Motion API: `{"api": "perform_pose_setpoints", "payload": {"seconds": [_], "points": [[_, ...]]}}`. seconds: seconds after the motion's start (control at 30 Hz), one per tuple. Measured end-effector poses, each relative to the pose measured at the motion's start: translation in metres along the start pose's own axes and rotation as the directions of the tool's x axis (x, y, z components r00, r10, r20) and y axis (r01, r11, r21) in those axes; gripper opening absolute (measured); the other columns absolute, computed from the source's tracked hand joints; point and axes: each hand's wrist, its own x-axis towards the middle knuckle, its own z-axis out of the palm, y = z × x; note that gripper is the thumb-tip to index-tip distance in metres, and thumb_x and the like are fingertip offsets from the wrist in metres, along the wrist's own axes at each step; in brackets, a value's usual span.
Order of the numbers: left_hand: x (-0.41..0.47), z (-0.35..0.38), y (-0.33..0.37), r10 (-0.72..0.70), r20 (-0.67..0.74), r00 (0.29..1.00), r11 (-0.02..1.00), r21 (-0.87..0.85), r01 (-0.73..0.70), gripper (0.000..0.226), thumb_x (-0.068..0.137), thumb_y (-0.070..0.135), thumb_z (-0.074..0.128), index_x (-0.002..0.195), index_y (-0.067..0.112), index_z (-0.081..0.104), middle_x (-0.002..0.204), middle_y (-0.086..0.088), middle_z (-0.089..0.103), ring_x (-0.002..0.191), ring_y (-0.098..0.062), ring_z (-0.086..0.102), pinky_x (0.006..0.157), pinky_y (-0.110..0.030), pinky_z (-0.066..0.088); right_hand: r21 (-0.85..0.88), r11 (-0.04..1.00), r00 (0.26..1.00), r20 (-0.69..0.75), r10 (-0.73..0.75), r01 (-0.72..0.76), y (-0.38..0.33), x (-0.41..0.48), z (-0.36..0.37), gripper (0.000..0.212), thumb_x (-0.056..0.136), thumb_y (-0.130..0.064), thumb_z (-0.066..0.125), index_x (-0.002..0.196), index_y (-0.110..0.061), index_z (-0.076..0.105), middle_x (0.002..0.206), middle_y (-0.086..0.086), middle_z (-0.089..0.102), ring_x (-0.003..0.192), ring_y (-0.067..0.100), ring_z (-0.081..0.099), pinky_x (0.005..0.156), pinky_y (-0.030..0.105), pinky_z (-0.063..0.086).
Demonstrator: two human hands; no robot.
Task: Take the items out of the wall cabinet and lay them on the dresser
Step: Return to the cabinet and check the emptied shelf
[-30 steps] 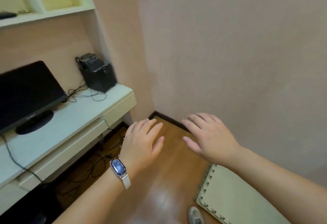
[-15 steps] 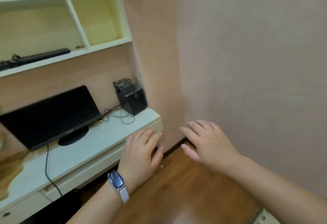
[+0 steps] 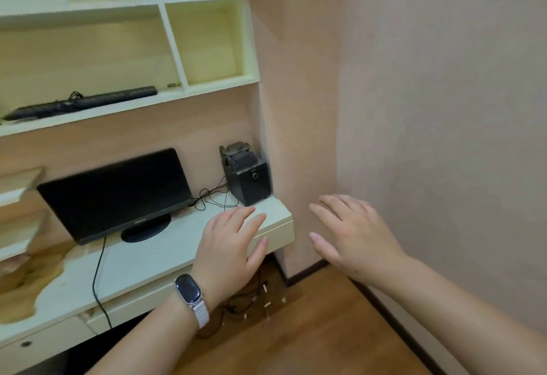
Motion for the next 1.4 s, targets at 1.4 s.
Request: {"api": "perform_pose_setpoints", "payload": {"seconds": [1.4], "points": [[0.420, 0.071, -0.232, 0.031, -0.430, 0.902, 0.979, 0.196, 0.060, 0.041, 0.084, 0.038, 0.055, 0.116, 0.017, 0.067, 0.118, -0.006, 0.065, 0.107, -0.030, 0.060, 0.090, -0.042, 0.046, 0.110, 0.991, 0.926, -0.375, -0.033, 0.079, 0.150, 0.469, 0.108, 0.055, 0.088, -0.050, 0.043, 0.126, -0.013, 0.060, 0.124, 0.004, 0.062, 0.112, 0.029, 0.058, 0.086, 0.042, 0.047]]}}
